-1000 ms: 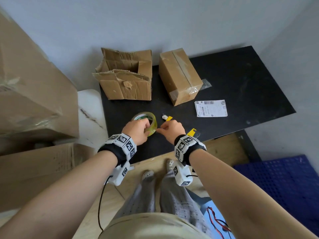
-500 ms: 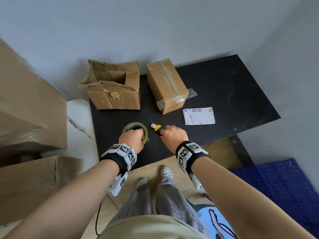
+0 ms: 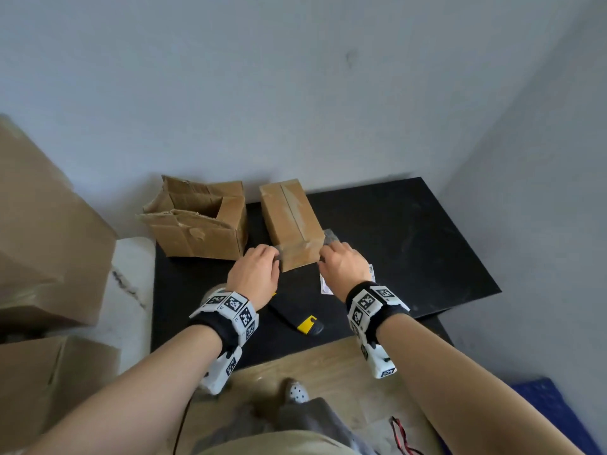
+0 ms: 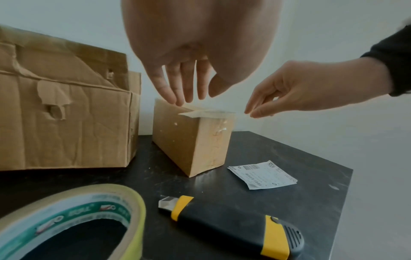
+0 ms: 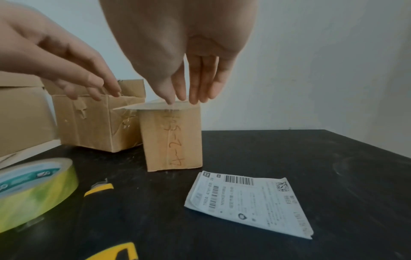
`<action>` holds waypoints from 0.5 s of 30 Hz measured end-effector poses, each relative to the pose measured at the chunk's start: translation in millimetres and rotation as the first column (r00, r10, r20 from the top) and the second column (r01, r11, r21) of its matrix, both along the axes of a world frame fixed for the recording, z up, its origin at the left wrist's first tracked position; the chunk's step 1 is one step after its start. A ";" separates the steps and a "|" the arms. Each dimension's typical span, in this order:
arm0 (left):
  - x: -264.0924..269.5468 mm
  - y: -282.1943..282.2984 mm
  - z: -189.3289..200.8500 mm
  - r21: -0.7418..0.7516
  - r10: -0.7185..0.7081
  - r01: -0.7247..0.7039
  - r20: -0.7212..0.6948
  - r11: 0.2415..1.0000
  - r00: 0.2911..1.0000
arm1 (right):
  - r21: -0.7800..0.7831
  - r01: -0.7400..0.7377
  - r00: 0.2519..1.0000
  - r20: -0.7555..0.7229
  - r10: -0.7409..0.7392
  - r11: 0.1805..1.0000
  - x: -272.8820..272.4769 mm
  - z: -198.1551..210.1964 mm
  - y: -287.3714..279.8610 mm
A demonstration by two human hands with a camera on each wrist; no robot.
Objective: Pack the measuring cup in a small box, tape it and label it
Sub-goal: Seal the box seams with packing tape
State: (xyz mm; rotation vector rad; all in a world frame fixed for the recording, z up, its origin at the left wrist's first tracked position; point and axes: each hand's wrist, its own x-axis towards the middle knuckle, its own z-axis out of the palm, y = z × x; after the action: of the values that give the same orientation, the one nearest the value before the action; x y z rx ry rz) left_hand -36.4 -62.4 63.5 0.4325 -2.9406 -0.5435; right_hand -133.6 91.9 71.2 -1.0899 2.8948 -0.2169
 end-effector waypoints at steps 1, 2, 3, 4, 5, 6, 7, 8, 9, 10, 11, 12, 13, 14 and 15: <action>-3.7 3.7 -1.4 -0.001 -0.005 0.005 0.000 1.000 1.000 | -0.010 0.008 1.000 0.000 -0.008 1.000 -5.0 -0.5 2.3; -7.7 7.1 -3.5 0.001 -0.012 0.012 0.010 1.000 1.000 | -0.022 0.013 1.000 -0.002 -0.013 1.000 -9.9 -2.2 4.4; -11.5 10.0 -5.6 -0.002 -0.022 0.022 0.018 1.000 1.000 | -0.039 0.001 1.000 0.006 -0.001 0.999 -14.5 -3.7 5.9; -16.1 12.6 -7.5 -0.011 -0.030 0.030 0.024 0.999 0.999 | -0.067 -0.015 1.000 0.015 0.016 0.998 -19.5 -4.2 7.0; -19.7 14.7 -9.5 -0.025 -0.032 0.033 0.032 0.999 0.999 | -0.109 -0.027 0.999 0.037 0.031 0.994 -24.0 -6.1 8.4; -23.5 16.4 -11.1 -0.038 -0.027 0.029 0.041 0.999 0.999 | -0.127 -0.039 0.997 0.065 0.048 0.991 -28.6 -8.5 8.8; -27.7 17.2 -12.6 -0.048 -0.019 0.021 0.054 0.999 0.998 | -0.122 -0.048 0.993 0.097 0.060 0.991 -33.1 -8.3 8.5; -30.9 18.1 -14.1 -0.056 -0.009 0.013 0.071 0.998 0.997 | -0.114 -0.048 0.990 0.127 0.063 0.992 -36.9 -8.9 7.9; -33.6 18.4 -15.2 -0.067 -0.002 0.008 0.088 0.998 0.996 | -0.112 -0.046 0.985 0.158 0.063 0.993 -39.9 -9.7 7.4; -35.8 18.1 -16.5 -0.080 0.002 0.006 0.102 0.997 0.995 | -0.116 -0.046 0.980 0.185 0.067 0.992 -42.2 -10.8 6.7; -37.0 17.6 -17.8 -0.086 0.006 0.004 0.112 0.996 0.994 | -0.122 -0.048 0.977 0.201 0.072 0.991 -43.7 -12.3 6.4; -37.9 16.7 -18.6 -0.085 0.012 -0.002 0.118 0.996 0.993 | -0.131 -0.053 0.976 0.204 0.079 0.990 -45.3 -14.4 6.2; -38.5 15.7 -18.8 -0.080 0.021 -0.011 0.124 0.997 0.992 | -0.141 -0.058 0.976 0.200 0.086 0.988 -46.5 -16.9 6.5; -38.8 14.4 -18.7 -0.074 0.030 -0.020 0.132 0.997 0.991 | -0.154 -0.063 0.976 0.195 0.093 0.986 -47.5 -19.8 6.6; -39.1 12.9 -18.2 -0.069 0.038 -0.028 0.140 0.997 0.989 | -0.170 -0.066 0.977 0.190 0.099 0.983 -47.9 -22.4 6.6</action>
State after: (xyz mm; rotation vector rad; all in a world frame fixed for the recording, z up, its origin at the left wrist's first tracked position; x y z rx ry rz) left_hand -75.6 -49.6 45.3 0.5323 -3.0693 -0.4259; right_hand -181.6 98.5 48.8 -1.1374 2.6880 -0.5348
